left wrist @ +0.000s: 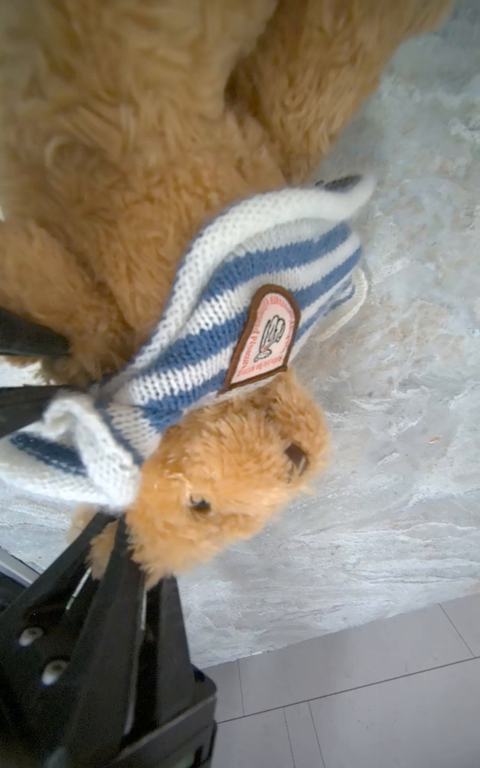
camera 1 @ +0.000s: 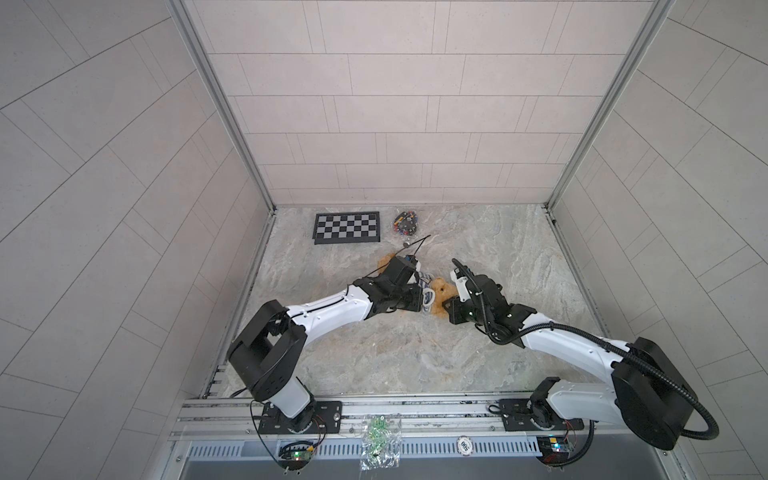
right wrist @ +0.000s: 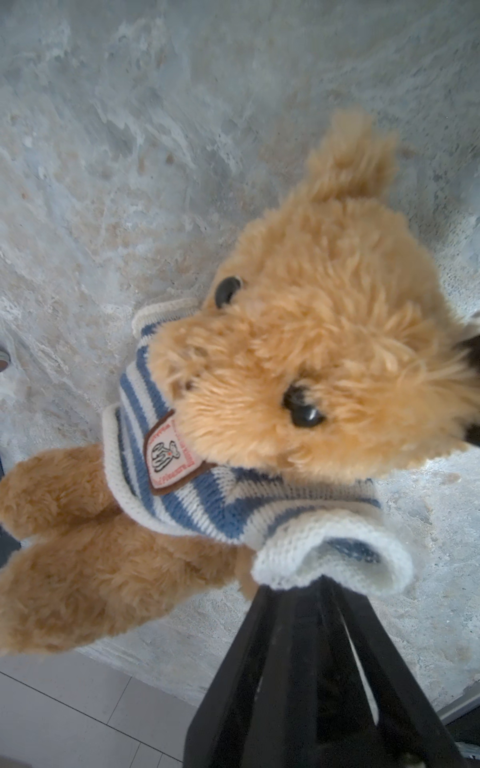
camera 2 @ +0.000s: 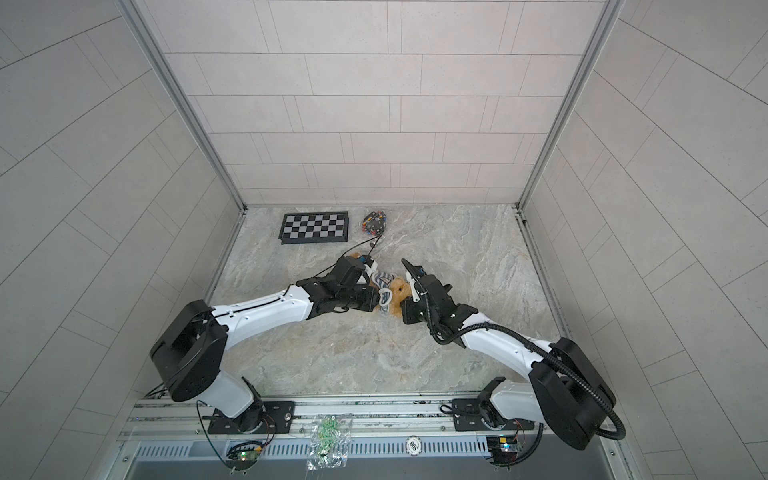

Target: Dress the teddy bear

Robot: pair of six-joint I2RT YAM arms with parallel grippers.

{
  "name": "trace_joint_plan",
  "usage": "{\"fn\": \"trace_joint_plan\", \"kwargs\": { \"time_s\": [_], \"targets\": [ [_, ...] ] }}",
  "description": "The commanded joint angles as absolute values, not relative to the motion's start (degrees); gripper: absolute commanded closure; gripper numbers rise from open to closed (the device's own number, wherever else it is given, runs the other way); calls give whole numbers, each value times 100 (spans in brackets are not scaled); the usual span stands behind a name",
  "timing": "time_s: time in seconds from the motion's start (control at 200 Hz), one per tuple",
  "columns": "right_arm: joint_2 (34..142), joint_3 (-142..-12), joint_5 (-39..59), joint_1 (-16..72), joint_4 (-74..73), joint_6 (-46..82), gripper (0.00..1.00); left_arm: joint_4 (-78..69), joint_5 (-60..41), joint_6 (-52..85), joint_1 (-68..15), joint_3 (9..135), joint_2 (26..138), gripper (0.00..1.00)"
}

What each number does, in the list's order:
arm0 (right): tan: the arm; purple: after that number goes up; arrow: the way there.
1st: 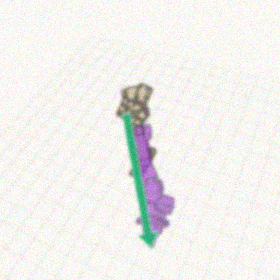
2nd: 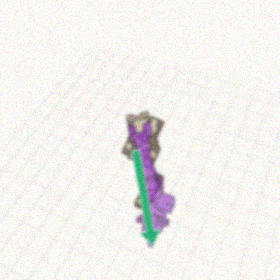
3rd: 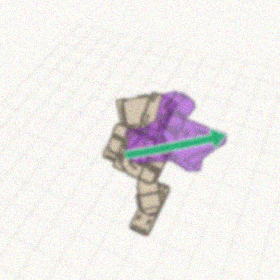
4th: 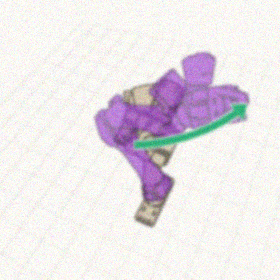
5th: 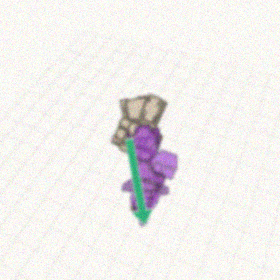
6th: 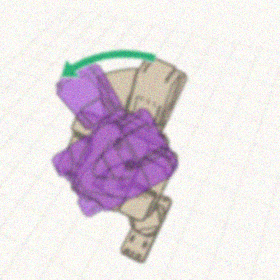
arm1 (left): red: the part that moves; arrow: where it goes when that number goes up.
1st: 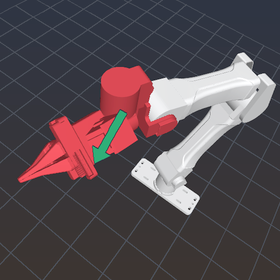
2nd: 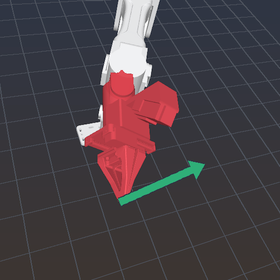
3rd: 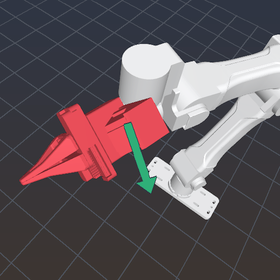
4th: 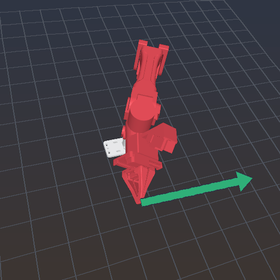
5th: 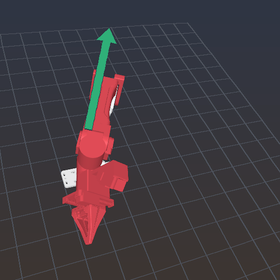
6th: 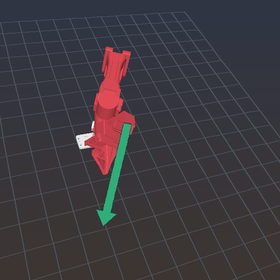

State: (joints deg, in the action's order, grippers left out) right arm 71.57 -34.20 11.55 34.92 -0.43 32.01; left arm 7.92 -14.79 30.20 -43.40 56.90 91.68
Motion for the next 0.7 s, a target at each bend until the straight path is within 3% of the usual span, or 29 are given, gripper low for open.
{"fn": "trace_joint_plan", "kwargs": {
  "time_s": [0.0,0.135,0.255,0.696],
  "targets": [
    [7185,-3357,1323,3521,-149,3278,100,462,-1399,3021,-4411,5852,9256,79],
    [7241,-3362,1344,3517,-197,3285,100,278,-1555,3067,-4433,5833,9292,68],
    [7276,-3366,1354,3519,-229,3309,100,254,-1635,3047,-4432,5924,9431,67],
    [7123,-3239,1266,3516,-150,3331,100,320,-1345,3105,-4338,6101,9838,81]
  ]
}}
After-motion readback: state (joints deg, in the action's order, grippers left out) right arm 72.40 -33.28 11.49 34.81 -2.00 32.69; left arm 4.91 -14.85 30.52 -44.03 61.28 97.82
